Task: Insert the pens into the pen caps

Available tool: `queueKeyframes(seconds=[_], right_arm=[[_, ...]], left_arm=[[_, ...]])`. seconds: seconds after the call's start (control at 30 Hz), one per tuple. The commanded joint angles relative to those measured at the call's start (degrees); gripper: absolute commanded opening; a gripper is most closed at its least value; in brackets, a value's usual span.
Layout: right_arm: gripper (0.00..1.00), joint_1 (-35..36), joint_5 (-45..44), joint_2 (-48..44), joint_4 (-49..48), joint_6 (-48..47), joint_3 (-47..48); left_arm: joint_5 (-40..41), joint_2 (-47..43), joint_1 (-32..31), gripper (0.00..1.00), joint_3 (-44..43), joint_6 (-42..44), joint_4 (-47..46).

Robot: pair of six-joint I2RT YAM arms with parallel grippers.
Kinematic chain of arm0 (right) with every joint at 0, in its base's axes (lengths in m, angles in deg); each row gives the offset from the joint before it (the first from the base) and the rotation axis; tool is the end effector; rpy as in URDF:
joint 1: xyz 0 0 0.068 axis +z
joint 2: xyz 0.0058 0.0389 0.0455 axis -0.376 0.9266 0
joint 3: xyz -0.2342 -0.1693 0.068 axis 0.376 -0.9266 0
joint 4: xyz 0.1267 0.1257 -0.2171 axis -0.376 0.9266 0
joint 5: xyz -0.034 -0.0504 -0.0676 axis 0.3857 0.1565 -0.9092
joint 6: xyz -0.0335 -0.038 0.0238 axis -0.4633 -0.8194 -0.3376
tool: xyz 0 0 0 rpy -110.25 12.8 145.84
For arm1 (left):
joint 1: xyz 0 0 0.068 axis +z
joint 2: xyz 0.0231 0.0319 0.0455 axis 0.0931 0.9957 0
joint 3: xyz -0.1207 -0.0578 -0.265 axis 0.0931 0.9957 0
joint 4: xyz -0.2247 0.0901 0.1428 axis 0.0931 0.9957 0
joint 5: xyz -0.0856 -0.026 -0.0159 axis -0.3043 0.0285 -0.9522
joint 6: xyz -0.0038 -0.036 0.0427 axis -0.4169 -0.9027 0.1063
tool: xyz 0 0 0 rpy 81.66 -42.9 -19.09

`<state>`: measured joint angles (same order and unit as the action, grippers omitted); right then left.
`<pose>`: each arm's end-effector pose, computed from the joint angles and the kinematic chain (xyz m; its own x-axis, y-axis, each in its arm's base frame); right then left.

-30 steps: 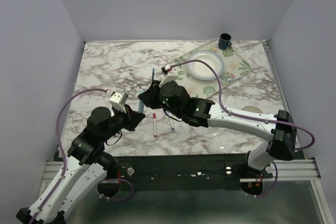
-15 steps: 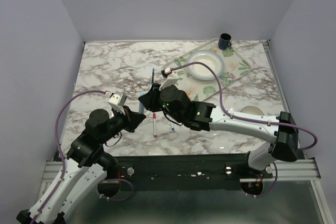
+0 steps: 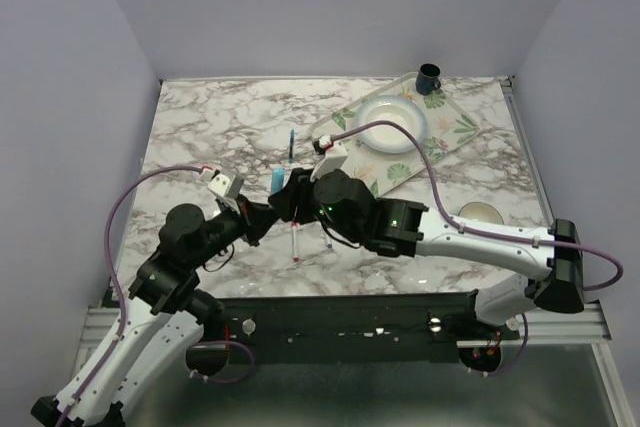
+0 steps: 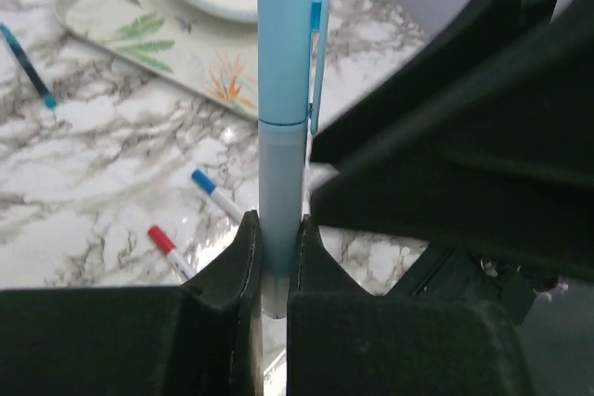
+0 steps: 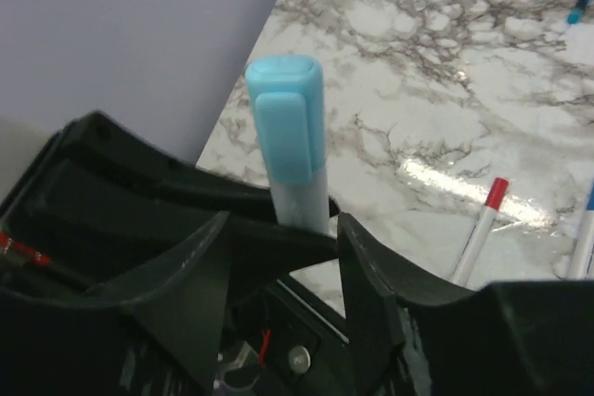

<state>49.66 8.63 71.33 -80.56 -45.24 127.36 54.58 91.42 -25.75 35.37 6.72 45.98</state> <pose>0.1324 0.3451 0.3814 -0.5607 0.2508 -0.7891 -0.4462 0.7113 0.5431 0.0982 -0.0709 0.3147 -0.4284 -0.1882 -0.8838 0.5967 0.6755 -0.4331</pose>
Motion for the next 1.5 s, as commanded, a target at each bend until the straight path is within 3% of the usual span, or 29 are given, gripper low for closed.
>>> queueKeyframes(seconds=[0.0, 0.07, 0.13, 0.5, 0.77, 1.07, 1.23, 1.37, 1.47], right_arm=[[0.61, 3.49, 8.19, -4.69, 4.76, -4.17, 0.50], [0.77, 3.58, 10.03, -6.28, 3.19, -5.57, -0.11], [0.82, 3.49, 10.39, -8.29, 3.01, -6.99, -0.73], [0.82, 1.56, 17.32, -14.37, 0.11, -19.55, 1.20], [0.68, -0.11, 25.06, -15.25, -4.02, -20.61, 1.29], [0.64, -0.11, 28.39, -14.28, -6.57, -21.49, 1.12], [0.47, -0.11, 30.78, -14.55, -11.30, -19.82, -2.13], [0.46, -0.20, 32.80, -14.02, -12.55, -18.50, -4.59], [0.37, -0.12, 32.89, -14.37, -13.08, -17.54, -7.05]], left_arm=[[-4.43, -2.16, 0.59, 0.00, -0.19, 1.18, -11.81], [-6.37, -3.48, 0.59, 0.00, 0.77, 0.75, -12.87], [-9.70, -4.97, 0.59, 0.00, 1.83, 0.48, -13.75], [-26.93, -9.37, 0.59, 0.00, 4.73, -3.38, -19.20], [-30.46, -9.64, 0.59, 0.00, 5.00, -4.62, -22.01], [-31.25, -9.72, 0.59, 0.00, 5.08, -4.79, -22.28], [-31.07, -9.72, 0.59, 0.00, 5.26, -5.93, -23.32], [-31.34, -9.37, 0.59, 0.00, 5.61, -7.60, -25.35], [-31.95, -9.02, 0.59, 0.00, 5.96, -9.18, -27.19]])
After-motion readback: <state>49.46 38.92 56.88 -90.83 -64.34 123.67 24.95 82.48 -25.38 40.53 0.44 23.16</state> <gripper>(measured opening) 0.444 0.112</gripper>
